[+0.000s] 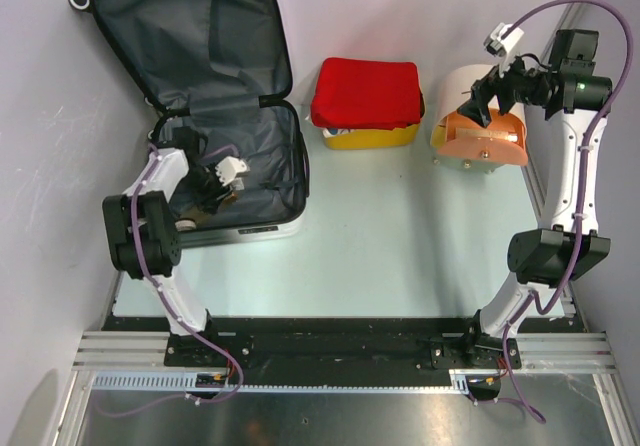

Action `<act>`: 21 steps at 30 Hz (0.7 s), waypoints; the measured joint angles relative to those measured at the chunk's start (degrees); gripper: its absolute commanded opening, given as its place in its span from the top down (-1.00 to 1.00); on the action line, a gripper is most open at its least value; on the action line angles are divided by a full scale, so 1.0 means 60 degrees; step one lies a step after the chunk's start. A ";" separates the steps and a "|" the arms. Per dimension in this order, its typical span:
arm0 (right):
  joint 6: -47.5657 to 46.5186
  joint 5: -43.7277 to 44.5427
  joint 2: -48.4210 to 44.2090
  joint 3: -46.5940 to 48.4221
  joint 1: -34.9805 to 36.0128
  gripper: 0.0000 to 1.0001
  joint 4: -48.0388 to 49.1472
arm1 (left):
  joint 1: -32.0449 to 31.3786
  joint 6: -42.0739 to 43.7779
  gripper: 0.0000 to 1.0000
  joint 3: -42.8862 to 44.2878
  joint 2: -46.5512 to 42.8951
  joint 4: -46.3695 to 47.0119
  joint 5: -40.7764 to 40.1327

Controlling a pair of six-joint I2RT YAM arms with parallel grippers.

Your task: Open, take out, and arrange the luggage

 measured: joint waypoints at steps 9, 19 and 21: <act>0.2233 -0.0226 -0.0036 -0.0423 0.0113 -0.89 0.1763 | 0.0000 -0.1774 0.99 0.1213 -0.1042 -0.0087 0.1246; 0.5453 -0.0597 -0.0412 -0.2874 0.1231 -0.87 0.4768 | -0.0004 -0.4539 1.00 0.3034 -0.1038 -0.0051 0.3585; 0.6193 -0.0681 -0.0525 -0.3595 0.1690 -0.86 0.5588 | -0.0062 -0.5180 1.00 0.3421 -0.1020 -0.0084 0.4073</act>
